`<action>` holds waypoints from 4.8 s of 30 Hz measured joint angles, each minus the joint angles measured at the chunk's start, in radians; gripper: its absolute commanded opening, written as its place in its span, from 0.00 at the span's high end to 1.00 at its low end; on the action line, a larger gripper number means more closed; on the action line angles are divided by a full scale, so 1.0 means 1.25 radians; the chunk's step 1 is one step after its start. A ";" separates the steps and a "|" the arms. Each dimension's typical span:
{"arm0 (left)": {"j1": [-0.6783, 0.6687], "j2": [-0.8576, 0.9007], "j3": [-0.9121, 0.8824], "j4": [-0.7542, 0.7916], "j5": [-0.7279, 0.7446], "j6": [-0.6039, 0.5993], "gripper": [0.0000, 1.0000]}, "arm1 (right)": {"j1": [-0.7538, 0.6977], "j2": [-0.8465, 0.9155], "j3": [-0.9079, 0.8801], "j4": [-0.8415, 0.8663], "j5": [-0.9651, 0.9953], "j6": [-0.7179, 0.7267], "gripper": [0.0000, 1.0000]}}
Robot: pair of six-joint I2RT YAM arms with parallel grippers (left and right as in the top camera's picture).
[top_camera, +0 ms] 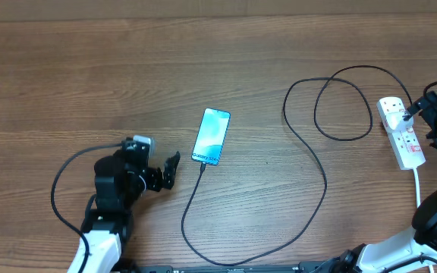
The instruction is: Plug charger to phone and switch on socket
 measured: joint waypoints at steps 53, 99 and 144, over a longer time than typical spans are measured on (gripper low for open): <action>0.002 -0.815 -0.193 -0.220 -0.255 0.079 0.00 | 0.000 0.000 0.000 0.000 0.000 0.000 0.00; 0.002 -0.815 -0.193 -0.220 -0.255 0.079 0.00 | 0.375 -0.291 -0.003 0.000 -0.002 0.000 0.00; 0.002 -0.815 -0.193 -0.220 -0.255 0.079 0.00 | 0.550 -0.517 -0.851 0.744 0.000 -0.080 0.00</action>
